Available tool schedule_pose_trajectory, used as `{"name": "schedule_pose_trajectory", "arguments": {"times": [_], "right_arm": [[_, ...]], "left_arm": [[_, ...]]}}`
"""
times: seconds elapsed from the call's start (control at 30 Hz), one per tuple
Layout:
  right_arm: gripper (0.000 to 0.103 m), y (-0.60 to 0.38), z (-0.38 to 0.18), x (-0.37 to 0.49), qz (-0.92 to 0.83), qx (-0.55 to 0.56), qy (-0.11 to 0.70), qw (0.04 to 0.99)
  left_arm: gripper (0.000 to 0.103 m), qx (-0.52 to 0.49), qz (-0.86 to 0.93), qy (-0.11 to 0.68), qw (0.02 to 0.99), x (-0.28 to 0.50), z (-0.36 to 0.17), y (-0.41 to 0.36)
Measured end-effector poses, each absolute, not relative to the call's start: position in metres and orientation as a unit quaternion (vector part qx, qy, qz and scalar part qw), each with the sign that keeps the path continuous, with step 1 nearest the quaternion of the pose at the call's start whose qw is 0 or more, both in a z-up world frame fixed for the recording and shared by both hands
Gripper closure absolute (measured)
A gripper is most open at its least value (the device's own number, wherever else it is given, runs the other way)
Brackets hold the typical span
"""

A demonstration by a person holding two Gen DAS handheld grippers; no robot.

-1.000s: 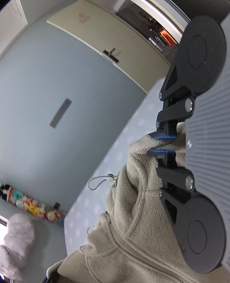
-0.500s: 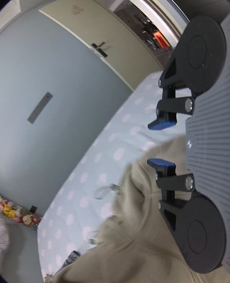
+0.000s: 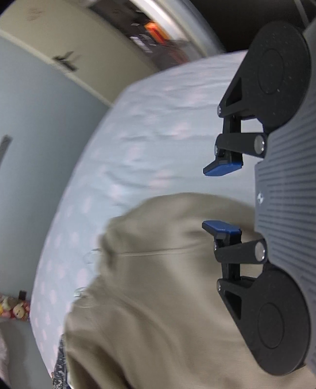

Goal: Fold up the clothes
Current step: 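Grasp the jacket sleeve cuff with the right gripper and lift it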

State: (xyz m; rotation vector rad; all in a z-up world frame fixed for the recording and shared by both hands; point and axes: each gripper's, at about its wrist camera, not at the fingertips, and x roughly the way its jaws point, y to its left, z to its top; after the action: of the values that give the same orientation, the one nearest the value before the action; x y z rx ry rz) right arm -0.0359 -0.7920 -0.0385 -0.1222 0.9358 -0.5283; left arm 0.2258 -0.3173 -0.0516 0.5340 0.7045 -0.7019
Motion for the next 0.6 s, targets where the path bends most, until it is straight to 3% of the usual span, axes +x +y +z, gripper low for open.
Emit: {"name": "schedule_pose_trajectory", "arguments": {"times": [0.17,0.37,0.5,0.6], "right_arm": [[0.059,-0.791,-0.071,-0.136,-0.275,0.028,0.479,0.833],[0.046,-0.783,-0.095,-0.243,-0.315,0.152,0.471,0.81],[0.028,-0.783,-0.116,-0.282,-0.33,0.25,0.447,0.793],[0.028,-0.784,-0.134,-0.305,-0.336,0.323,0.426,0.776]], "left_arm": [[0.061,0.24,-0.314,0.359,0.845,0.194,-0.065,-0.273],[0.06,0.224,-0.293,0.375,0.851,0.164,-0.073,-0.236],[0.06,0.188,-0.281,0.391,0.856,0.154,-0.077,-0.219],[0.06,0.162,-0.272,0.403,0.859,0.147,-0.08,-0.208]]}}
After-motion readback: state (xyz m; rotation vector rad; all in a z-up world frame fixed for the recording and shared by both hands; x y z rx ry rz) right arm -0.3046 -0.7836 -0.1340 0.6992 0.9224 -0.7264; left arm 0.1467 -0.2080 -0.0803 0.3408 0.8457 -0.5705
